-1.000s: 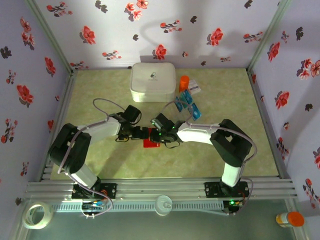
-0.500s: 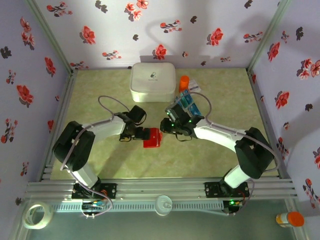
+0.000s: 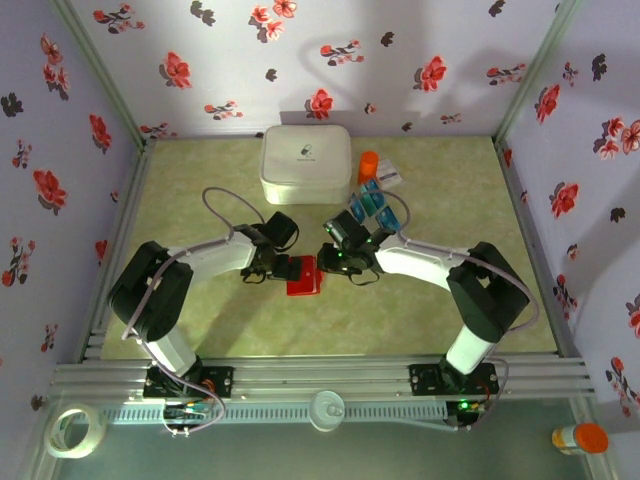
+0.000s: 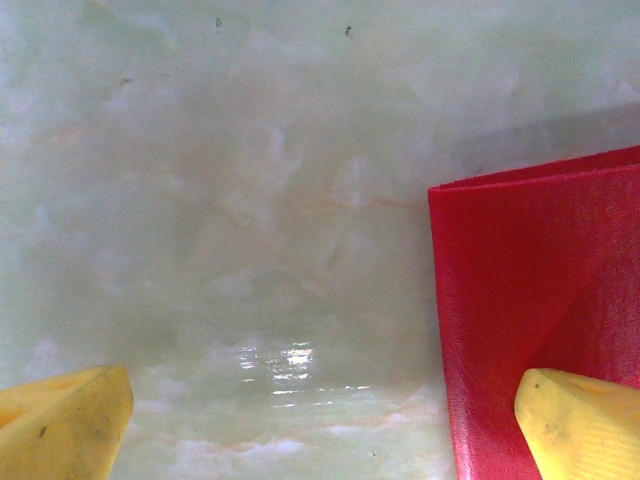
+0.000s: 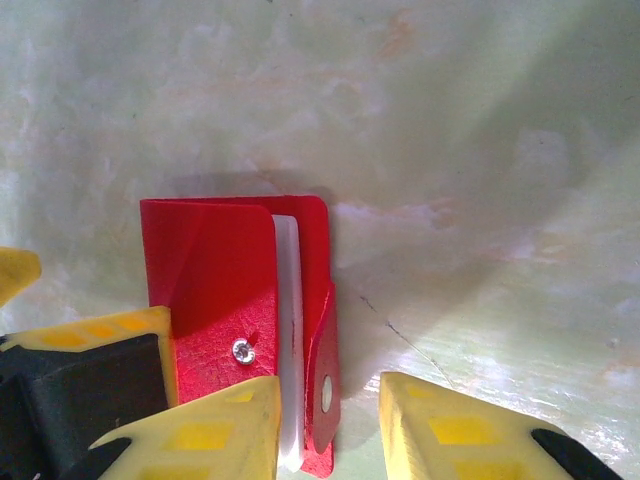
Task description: Put the credit cards into the card holder
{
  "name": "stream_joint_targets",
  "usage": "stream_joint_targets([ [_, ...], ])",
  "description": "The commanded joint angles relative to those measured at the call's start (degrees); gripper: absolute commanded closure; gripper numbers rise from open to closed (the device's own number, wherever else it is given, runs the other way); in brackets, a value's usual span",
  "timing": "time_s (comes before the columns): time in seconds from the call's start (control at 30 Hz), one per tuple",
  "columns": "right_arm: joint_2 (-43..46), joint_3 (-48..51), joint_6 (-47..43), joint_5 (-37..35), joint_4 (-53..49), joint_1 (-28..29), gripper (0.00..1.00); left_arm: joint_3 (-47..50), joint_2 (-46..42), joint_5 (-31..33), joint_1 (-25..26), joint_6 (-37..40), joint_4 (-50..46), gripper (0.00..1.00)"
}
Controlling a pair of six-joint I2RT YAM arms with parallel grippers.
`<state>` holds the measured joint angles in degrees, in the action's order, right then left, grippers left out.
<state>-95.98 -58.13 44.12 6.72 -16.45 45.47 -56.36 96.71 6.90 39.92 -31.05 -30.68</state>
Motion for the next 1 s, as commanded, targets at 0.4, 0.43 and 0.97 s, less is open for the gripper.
stream_joint_targets([
  [0.4,-1.6,-0.8,0.0,1.3,0.9,0.1,0.88,1.6,2.8,2.3,0.7,1.6,-3.2,0.0],
  [0.43,-1.6,-0.6,0.1,1.4,1.1,0.1,0.9,1.6,2.7,2.3,0.7,1.4,-3.2,0.0],
  [0.97,-3.9,1.2,5.2,7.6,11.4,0.3,1.0,1.6,2.7,2.2,1.4,1.3,-2.9,0.0],
])
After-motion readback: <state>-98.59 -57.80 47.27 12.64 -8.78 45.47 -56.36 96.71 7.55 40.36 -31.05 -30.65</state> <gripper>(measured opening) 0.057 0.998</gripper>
